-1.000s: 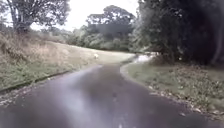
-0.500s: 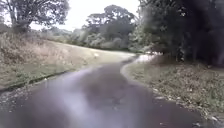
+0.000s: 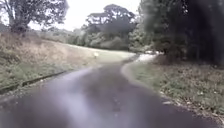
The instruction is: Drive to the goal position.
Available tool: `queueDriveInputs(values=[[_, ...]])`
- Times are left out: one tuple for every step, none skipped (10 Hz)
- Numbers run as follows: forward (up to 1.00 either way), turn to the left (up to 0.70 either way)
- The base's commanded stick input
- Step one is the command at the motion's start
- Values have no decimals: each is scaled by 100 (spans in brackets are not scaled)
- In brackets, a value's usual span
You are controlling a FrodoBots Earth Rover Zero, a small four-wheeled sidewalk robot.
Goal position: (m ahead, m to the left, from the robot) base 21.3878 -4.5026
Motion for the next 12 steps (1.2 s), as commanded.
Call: queueDriveInputs(values=[[45,2],[45,3],[45,3],[45,3],[45,3],[45,3],[45,2],[45,2],[45,2],[45,3],[45,2],[45,2]])
